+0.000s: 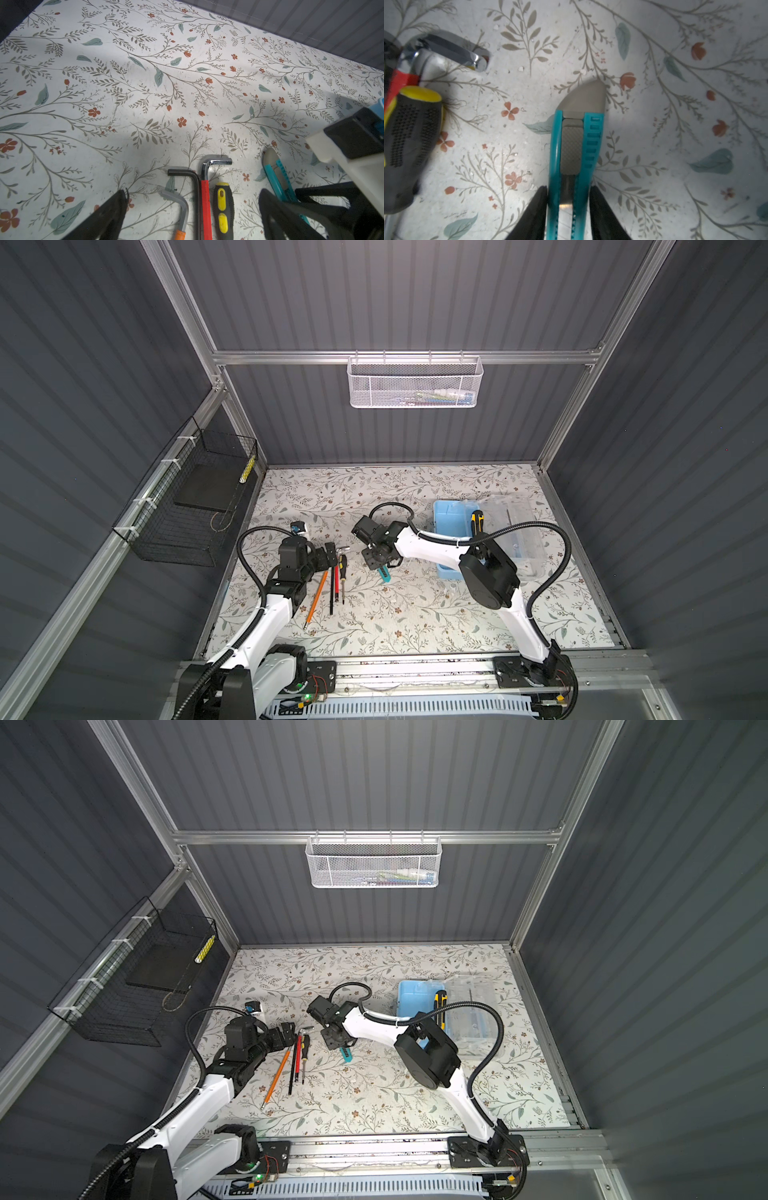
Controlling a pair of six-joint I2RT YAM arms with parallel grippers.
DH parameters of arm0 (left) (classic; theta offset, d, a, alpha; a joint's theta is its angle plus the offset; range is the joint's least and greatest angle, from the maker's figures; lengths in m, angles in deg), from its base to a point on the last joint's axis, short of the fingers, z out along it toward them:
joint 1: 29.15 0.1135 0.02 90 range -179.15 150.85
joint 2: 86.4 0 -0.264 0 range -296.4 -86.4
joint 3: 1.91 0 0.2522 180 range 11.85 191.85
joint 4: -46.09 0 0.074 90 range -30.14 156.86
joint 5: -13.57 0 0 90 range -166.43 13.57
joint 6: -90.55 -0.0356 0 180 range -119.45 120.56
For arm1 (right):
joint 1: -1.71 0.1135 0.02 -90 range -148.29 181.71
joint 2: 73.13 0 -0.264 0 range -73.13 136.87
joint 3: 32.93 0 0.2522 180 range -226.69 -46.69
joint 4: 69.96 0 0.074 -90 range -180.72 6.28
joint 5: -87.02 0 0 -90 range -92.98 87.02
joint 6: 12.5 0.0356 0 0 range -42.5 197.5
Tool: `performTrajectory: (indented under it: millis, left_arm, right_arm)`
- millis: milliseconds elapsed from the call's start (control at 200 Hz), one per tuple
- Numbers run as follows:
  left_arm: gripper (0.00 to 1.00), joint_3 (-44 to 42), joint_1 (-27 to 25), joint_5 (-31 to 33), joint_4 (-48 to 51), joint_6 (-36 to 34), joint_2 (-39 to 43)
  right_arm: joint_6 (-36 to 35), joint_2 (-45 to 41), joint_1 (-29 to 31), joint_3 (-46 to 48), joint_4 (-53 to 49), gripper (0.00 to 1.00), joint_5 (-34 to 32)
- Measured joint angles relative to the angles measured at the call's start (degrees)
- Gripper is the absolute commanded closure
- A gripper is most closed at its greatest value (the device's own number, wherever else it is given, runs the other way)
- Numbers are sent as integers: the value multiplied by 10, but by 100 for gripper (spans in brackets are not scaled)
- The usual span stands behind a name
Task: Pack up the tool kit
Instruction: 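Lower the right gripper onto the teal utility knife and grasp it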
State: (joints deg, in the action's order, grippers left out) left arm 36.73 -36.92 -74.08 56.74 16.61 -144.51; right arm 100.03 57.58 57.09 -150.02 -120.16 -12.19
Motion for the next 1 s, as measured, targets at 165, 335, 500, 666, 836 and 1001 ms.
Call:
performTrajectory:
  millis: [165,335,500,666,836,1001]
  left_arm:
    - [1,0,0,0,0,0,0]
    - [1,0,0,0,0,0,0]
    - [1,0,0,0,0,0,0]
    - [1,0,0,0,0,0,0]
    - [1,0,0,0,0,0,0]
    - [1,0,0,0,0,0,0]
  right_arm:
    - [0,0,-2,0,-5,43,2]
    - [0,1,-3,-7,-14,46,3]
    - [-1,8,-8,-15,-14,48,17]
    - [-3,19,-10,-22,-12,50,25]
    - [-5,20,-10,-23,-13,56,28]
    - [-5,20,-10,-23,-15,65,28]
